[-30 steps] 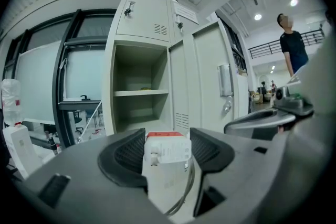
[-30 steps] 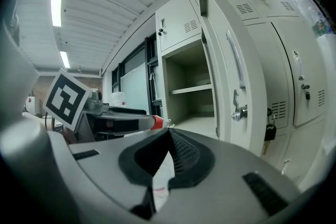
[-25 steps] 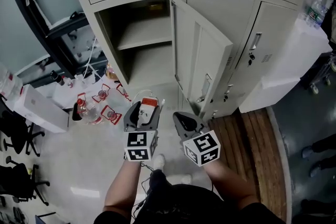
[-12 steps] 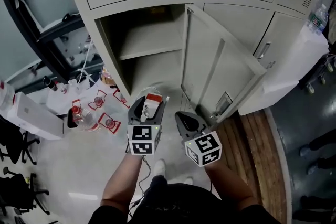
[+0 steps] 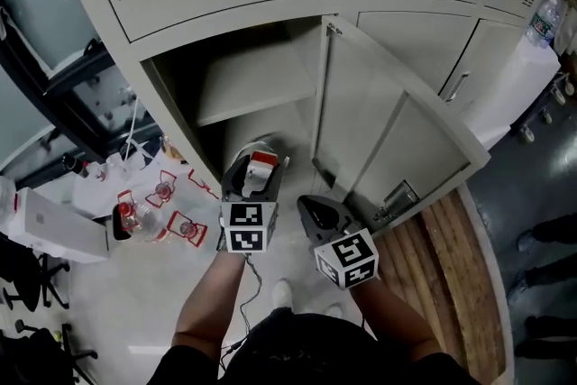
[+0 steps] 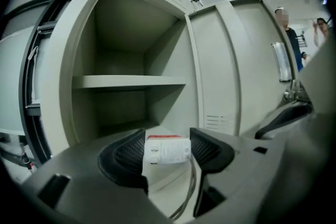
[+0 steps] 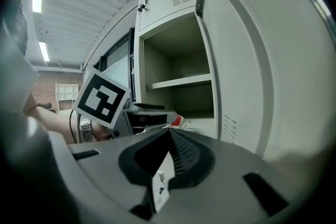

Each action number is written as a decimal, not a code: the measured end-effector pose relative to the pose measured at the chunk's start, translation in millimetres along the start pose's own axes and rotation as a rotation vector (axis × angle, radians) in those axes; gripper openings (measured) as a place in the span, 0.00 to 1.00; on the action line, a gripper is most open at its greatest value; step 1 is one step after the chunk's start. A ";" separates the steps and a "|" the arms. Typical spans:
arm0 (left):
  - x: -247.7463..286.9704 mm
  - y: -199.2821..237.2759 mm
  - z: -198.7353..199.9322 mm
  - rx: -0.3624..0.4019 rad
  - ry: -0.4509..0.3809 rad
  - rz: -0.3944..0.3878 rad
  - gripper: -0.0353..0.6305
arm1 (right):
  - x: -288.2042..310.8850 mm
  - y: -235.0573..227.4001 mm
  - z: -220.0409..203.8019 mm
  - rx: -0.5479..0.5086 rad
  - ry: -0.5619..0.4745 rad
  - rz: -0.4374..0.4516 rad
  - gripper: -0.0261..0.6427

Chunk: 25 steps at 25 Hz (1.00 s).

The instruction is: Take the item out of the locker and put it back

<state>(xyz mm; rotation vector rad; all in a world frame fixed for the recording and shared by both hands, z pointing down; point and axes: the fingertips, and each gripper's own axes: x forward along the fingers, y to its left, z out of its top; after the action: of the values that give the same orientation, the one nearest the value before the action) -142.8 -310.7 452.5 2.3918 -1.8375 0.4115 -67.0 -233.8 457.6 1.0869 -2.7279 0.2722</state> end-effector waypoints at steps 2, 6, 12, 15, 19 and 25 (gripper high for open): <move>11.7 6.5 -0.7 0.001 0.005 -0.005 0.45 | 6.1 -3.8 -2.4 0.002 0.002 -0.015 0.04; 31.9 15.4 -1.8 0.006 0.015 -0.016 0.45 | 16.4 -9.9 -2.5 0.015 0.004 -0.036 0.04; 61.0 29.9 -7.8 0.005 0.041 -0.011 0.45 | 28.0 -17.6 -0.8 0.022 0.003 -0.057 0.04; 74.5 35.8 -9.2 0.013 0.051 -0.002 0.45 | 31.8 -21.7 -1.1 0.026 0.005 -0.067 0.04; 90.1 40.7 -12.4 0.013 0.069 0.004 0.45 | 35.5 -26.8 -1.7 0.035 0.009 -0.078 0.04; 112.9 44.9 -25.9 0.018 0.107 0.004 0.45 | 40.3 -35.4 -5.7 0.042 0.020 -0.093 0.04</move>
<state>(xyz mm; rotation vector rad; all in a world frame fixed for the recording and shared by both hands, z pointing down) -163.1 -421.9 504.1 2.3287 -1.8001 0.5474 -70.5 -284.2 476.4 1.2111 -2.6562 0.3257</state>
